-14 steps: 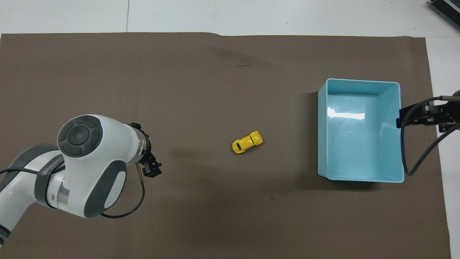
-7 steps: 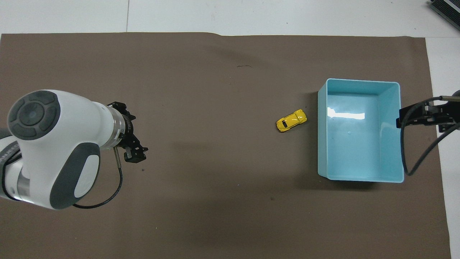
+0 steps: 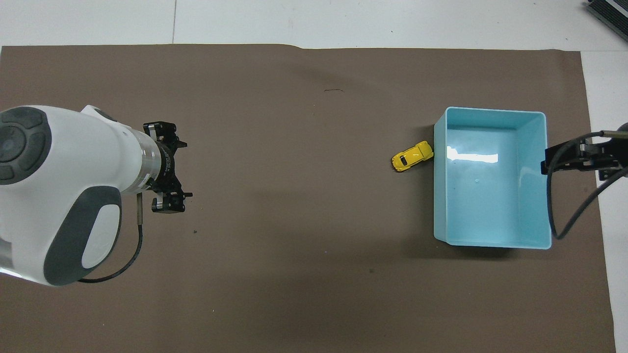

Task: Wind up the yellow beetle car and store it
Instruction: 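Retract the left gripper while the right gripper reaches the car, then grasp the yellow car beside the bin with the right gripper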

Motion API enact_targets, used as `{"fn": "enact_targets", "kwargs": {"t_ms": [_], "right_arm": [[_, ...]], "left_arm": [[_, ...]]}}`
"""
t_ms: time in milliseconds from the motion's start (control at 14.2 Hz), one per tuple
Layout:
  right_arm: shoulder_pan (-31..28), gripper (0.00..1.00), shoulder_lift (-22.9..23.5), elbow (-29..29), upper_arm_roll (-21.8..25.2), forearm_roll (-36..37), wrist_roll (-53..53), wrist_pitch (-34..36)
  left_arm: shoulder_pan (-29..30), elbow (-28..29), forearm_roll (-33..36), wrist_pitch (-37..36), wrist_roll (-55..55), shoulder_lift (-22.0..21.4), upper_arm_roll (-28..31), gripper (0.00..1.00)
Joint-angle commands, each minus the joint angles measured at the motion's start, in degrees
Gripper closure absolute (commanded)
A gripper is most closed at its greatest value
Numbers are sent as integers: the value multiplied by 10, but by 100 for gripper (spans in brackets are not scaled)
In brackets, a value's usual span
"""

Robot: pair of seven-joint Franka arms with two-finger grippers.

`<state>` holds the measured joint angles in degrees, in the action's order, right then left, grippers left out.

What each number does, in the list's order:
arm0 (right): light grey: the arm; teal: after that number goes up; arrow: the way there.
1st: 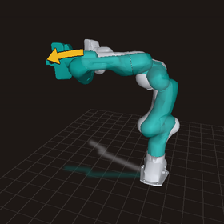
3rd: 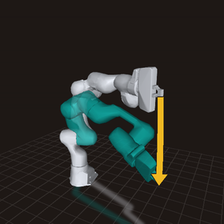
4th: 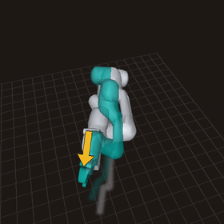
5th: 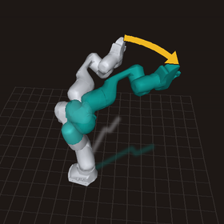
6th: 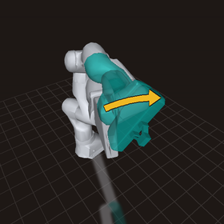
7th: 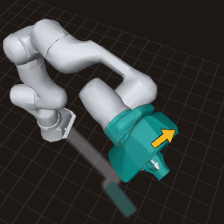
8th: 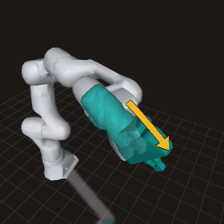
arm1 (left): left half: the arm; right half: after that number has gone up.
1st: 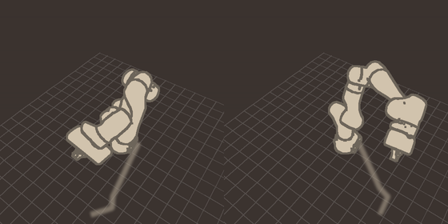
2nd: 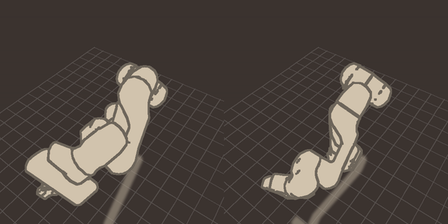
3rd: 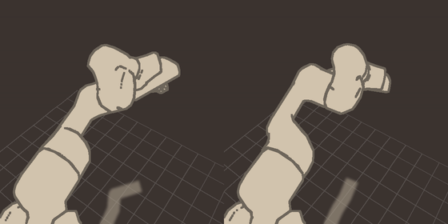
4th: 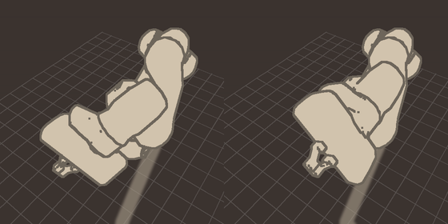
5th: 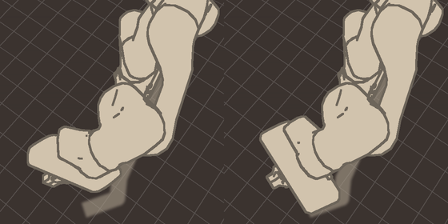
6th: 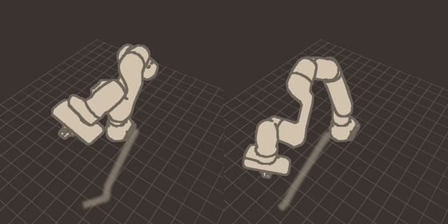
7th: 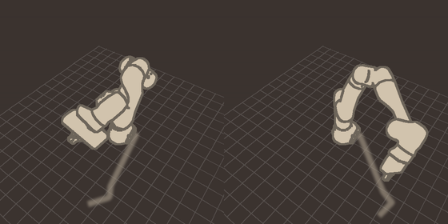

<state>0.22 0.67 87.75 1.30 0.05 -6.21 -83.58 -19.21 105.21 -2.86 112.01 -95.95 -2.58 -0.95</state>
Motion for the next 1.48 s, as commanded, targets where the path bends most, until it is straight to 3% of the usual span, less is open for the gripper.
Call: {"fn": "enact_targets", "kwargs": {"t_ms": [0,352,914,1406], "right_arm": [[-7,0,-2,-1,1,0,10,18],[18,0,-10,36,-9,-5,0,-65],[76,0,40,61,-9,-5,-204,-150],[114,0,86,79,-9,-5,-401,-204]], "left_arm": [[9,-38,9,-34,90,5,-4,0],[50,-84,8,-79,309,-2,1,0],[105,-96,8,-98,826,-11,12,0],[110,-87,28,-196,973,-36,12,0]]}}
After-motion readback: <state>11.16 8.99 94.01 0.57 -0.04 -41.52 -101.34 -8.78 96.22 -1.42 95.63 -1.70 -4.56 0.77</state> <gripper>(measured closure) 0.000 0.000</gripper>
